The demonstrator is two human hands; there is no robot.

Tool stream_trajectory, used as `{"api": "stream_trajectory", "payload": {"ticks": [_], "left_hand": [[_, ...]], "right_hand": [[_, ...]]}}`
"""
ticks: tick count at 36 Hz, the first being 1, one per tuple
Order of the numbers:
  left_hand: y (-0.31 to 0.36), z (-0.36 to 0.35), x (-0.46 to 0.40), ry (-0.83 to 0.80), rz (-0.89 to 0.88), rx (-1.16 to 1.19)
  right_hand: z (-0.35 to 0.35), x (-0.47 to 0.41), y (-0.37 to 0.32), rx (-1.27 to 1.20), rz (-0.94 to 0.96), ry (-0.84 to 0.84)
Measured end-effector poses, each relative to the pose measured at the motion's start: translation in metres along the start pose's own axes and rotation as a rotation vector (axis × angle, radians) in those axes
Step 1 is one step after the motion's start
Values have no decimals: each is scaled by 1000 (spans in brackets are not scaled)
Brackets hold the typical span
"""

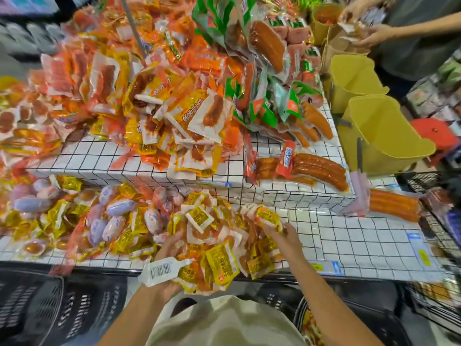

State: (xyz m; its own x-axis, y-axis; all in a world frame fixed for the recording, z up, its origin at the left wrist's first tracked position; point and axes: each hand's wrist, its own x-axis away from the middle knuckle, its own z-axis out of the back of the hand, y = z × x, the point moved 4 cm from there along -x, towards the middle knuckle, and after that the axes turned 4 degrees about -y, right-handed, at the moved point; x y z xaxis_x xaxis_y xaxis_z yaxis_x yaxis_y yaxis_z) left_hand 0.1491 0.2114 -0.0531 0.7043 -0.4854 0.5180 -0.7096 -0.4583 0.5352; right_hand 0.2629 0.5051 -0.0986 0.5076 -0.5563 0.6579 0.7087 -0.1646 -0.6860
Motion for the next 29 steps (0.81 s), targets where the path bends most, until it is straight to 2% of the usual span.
{"api": "stream_trajectory", "payload": {"ticks": [6,11,14,18,20,22,24,26,29], "left_hand": [[-6,-6,13,108,29,-22],[-5,-30,21,33,73,-18],[-7,-23,22,63,74,34],[-2,-20,23,199,10,-69],[4,-26,23,204,18,-50],[3,-25,22,222,28,-124],[-5,-26,26,154,74,-110],[-8,-27,28,64,99,-13],[-12,-26,29,48,117,25]], "right_hand": [[-12,-7,-10,16,-1,-52],[-28,-3,-25,33,190,3],[-38,1,-32,-20,242,-22],[-40,-2,-34,-56,197,21],[-43,-7,-32,-54,129,38],[-45,-11,-29,55,81,89],[-46,-13,-26,140,79,134],[-47,-14,-21,48,85,115],[-44,-14,-12,-47,64,103]]}}
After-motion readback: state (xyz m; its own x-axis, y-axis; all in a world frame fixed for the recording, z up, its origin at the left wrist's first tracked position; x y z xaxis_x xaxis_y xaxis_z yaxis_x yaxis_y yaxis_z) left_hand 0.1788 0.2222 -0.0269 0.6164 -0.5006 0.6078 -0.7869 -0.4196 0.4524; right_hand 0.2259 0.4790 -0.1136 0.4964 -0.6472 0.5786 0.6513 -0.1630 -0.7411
